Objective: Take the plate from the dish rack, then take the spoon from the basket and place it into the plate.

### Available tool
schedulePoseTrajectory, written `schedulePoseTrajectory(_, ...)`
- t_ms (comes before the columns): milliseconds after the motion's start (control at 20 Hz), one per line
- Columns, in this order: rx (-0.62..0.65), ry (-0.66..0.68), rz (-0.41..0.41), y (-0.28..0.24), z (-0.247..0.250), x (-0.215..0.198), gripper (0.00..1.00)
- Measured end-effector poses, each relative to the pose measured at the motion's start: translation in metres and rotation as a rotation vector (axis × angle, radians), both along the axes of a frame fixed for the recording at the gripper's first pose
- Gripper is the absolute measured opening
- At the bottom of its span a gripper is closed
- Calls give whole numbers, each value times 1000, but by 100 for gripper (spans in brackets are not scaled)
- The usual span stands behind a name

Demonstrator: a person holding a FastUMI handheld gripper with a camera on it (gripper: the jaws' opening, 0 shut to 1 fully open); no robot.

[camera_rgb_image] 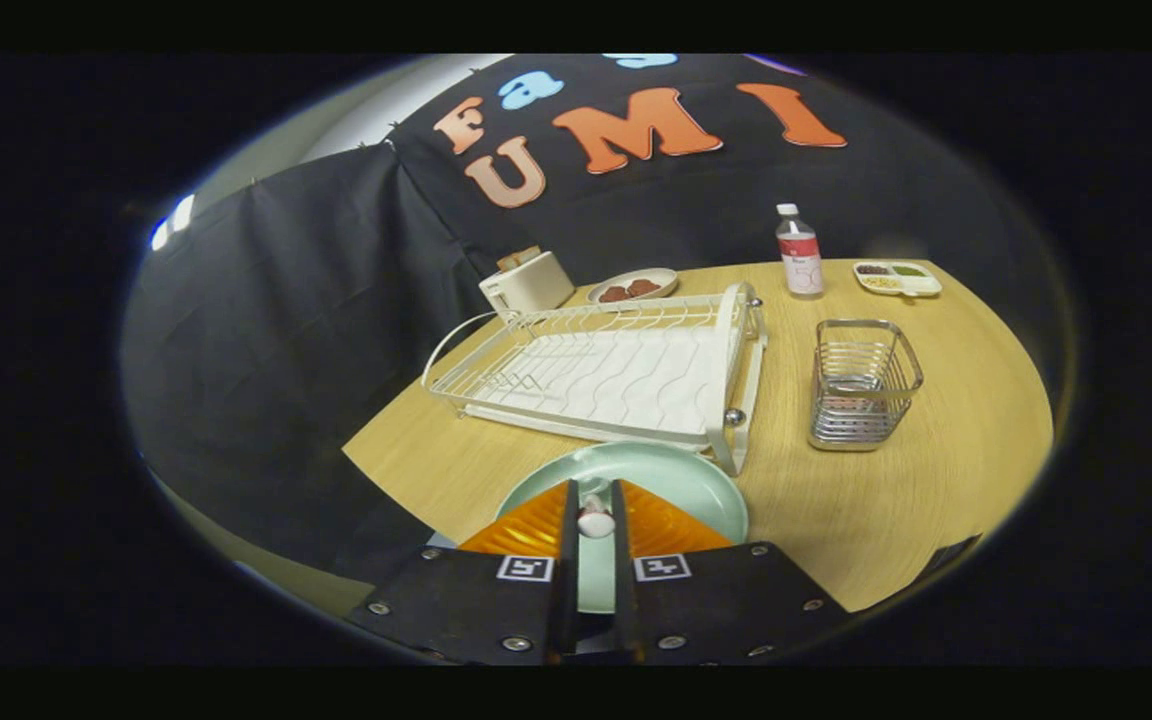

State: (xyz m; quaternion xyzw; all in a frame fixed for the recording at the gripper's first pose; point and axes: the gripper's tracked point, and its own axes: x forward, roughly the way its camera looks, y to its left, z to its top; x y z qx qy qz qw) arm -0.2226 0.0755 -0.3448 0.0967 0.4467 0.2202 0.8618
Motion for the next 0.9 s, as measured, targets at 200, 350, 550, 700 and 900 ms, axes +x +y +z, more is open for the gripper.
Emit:
schedulePoseTrajectory(200,-15,66,-54,-15,-13,-11,19)
schedulePoseTrajectory(350,-26,98,-104,-26,-20,-11,25)
schedulePoseTrajectory(550,-33,78,-186,-47,-3,5,45)
schedulePoseTrajectory(700,-59,-11,-233,-60,25,29,55)
schedulePoseTrajectory(900,-88,-142,-270,-77,75,66,69)
